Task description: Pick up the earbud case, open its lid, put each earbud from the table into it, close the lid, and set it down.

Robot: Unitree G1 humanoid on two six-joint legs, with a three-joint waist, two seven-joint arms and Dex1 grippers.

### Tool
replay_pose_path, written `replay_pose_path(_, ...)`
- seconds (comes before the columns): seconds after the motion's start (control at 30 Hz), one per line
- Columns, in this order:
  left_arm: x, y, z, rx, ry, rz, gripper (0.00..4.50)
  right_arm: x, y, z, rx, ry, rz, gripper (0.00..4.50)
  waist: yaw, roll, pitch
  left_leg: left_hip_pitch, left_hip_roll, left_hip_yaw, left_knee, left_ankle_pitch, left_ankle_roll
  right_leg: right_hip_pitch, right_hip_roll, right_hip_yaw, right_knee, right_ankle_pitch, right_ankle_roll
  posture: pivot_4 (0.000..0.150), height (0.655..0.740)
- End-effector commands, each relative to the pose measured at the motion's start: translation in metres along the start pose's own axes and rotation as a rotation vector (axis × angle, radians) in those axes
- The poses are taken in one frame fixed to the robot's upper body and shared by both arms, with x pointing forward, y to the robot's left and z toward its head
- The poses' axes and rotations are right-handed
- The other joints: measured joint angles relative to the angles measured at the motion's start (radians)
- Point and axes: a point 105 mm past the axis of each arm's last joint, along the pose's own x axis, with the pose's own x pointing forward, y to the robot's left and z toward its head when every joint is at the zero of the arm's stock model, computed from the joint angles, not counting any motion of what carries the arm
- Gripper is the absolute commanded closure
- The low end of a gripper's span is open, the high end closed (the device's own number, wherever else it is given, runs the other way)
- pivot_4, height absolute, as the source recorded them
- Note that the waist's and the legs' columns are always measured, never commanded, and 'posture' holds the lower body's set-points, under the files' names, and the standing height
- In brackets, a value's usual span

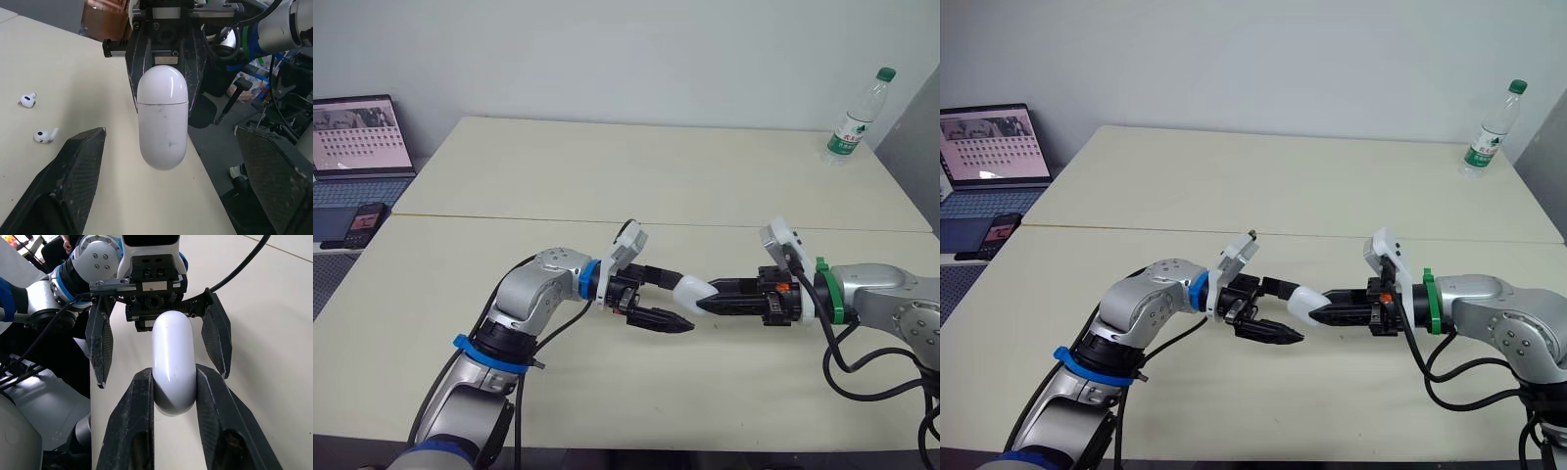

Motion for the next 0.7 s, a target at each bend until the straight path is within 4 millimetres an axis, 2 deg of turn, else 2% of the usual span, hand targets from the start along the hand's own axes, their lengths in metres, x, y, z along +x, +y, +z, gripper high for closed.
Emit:
replay_pose_path(0.03, 0.0027, -0.0052, 0.0058, 0.030, -0.005, -0.029, 0.45, 0.0006, 0.0073, 0.0098, -0.062, -0.009, 0.021, 3.75, 0.000, 0.000, 0.000, 0.000, 0.000, 0.000, 0.000, 0.000, 0.000, 0.000, 0.000, 0.000, 0.000, 0.000, -0.001, 0.150, 0.7362)
replay_pose_path(0.13, 0.0023, -0.0048, 0.0055, 0.029, -0.006, -0.025, 1.27, 0.0007, 0.0074, 0.0092, -0.062, -0.007, 0.021, 3.75, 0.000, 0.000, 0.000, 0.000, 0.000, 0.000, 0.000, 0.000, 0.000, 0.000, 0.000, 0.000, 0.000, 0.001, -0.001, 0.150, 0.7362)
replay_pose_path(0.37, 0.0020, -0.0039, 0.0078, 0.030, -0.023, -0.019, 3.65, 0.0023, 0.0066, 0.0057, -0.064, 0.004, 0.018, 3.75, 0.000, 0.000, 0.000, 0.000, 0.000, 0.000, 0.000, 0.000, 0.000, 0.000, 0.000, 0.000, 0.000, 0.001, -0.001, 0.150, 0.7362)
replay_pose_path(0.5, 0.0013, -0.0022, 0.0063, 0.035, -0.011, -0.010, 3.76, 0.0030, 0.0066, 0.0029, -0.070, 0.020, 0.017, 3.75, 0.000, 0.000, 0.000, 0.000, 0.000, 0.000, 0.000, 0.000, 0.000, 0.000, 0.000, 0.000, 0.000, 0.001, -0.001, 0.150, 0.7362)
replay_pose_path(0.7, 0.0004, -0.0014, 0.0037, 0.028, -0.008, -0.003, 3.76, 0.0020, 0.0032, 0.0046, -0.096, 0.007, -0.019, 1.61, 0.000, 0.000, 0.000, 0.000, 0.000, 0.000, 0.000, 0.000, 0.000, 0.000, 0.000, 0.000, 0.000, 0.001, -0.001, 0.150, 0.7362)
